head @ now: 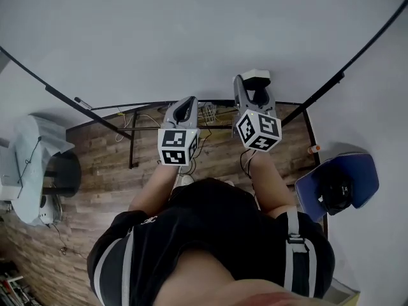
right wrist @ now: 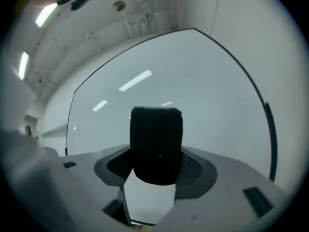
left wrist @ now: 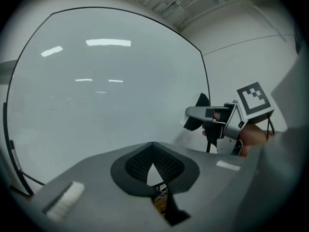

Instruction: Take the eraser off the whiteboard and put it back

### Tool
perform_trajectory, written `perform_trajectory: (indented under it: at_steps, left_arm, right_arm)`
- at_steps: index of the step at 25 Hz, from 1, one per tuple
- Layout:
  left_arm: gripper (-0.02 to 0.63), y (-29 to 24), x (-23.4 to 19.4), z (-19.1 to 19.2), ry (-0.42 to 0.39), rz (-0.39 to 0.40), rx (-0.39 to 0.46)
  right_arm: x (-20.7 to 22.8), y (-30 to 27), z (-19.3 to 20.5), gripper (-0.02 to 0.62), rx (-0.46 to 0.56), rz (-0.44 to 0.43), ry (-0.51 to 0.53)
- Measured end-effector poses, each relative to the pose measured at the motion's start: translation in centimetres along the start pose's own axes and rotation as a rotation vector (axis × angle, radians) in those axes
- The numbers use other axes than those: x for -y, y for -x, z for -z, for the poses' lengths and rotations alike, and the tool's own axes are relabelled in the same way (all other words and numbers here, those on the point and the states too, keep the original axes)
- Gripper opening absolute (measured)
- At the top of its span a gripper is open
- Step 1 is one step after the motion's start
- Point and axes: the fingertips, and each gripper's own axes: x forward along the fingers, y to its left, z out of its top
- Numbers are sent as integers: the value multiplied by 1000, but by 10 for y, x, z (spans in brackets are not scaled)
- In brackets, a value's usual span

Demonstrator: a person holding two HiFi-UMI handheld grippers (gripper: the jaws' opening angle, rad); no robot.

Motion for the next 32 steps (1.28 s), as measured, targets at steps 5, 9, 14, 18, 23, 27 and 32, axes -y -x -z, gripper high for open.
perform_trajectory:
  at_steps: [5, 9, 14, 18, 23, 27, 32]
  left_arm:
    - [8, -8, 18, -3, -9, 55, 8]
    - [8, -12, 35, -4, -8, 95, 15]
    - [8, -18, 50, -8, -15, 131, 33]
    - [8, -17, 61, -11, -24, 154, 35]
    - [8, -13, 65, -11, -24, 166, 33]
    - [8, -13, 63, -7, -18, 162, 19]
    - [8, -13, 67, -4, -21, 163, 8]
  right_arm:
    - [19, 42, -24, 255, 55, 86, 224]
    - [33, 74, -17, 255, 34, 122, 227]
    - [30, 91, -7, 255, 6, 121, 231]
    - [32, 98, -1, 255, -14, 138, 220]
    - [32, 101, 1, 255, -20, 139, 211]
    - [29, 100, 7, 255, -37, 129, 204]
    - [33, 101, 12, 255, -62, 129, 202]
